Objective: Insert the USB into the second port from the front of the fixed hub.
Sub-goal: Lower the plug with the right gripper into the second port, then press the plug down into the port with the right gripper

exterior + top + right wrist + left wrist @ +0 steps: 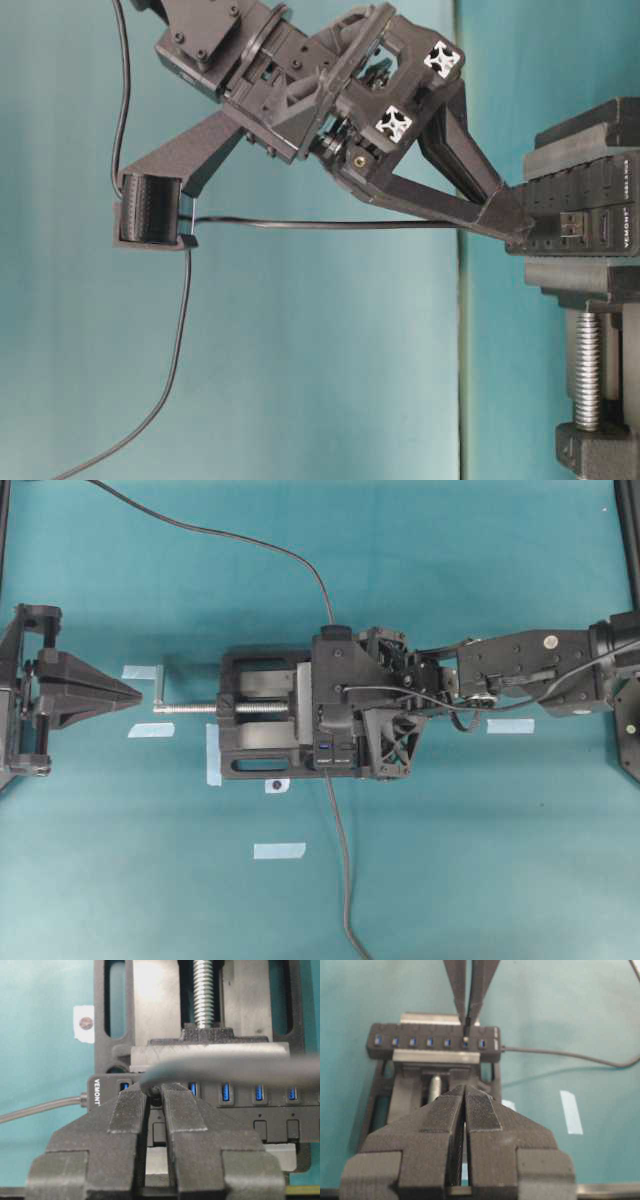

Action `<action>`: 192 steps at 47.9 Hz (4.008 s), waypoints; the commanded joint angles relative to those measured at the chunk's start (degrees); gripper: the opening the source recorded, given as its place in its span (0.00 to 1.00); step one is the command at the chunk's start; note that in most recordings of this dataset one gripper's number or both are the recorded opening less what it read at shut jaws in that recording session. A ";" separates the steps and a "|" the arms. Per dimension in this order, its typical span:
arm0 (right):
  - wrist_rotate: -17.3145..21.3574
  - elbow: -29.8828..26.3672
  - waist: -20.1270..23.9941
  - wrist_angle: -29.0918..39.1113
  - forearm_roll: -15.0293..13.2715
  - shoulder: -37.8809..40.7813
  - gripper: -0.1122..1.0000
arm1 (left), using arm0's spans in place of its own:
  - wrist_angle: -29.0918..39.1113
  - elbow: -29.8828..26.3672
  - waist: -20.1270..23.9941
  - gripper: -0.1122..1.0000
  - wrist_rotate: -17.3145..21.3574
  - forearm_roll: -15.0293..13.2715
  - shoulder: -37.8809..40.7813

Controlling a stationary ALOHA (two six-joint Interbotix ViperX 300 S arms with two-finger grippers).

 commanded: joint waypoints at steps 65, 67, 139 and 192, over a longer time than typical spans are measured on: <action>1.58 1.49 -0.53 -5.01 0.18 0.00 0.17 | -0.53 -0.44 0.09 0.10 -0.09 0.00 0.18; 2.20 1.58 -0.53 -5.01 0.18 0.00 0.17 | -0.62 -0.53 0.09 0.10 -0.09 0.09 0.18; 3.16 2.02 0.62 -2.72 0.18 2.72 0.17 | -0.62 -0.35 0.18 0.10 -0.09 0.00 0.18; 3.25 1.23 0.09 -2.11 0.09 2.20 0.18 | -0.62 -0.44 0.18 0.10 -0.09 0.09 0.18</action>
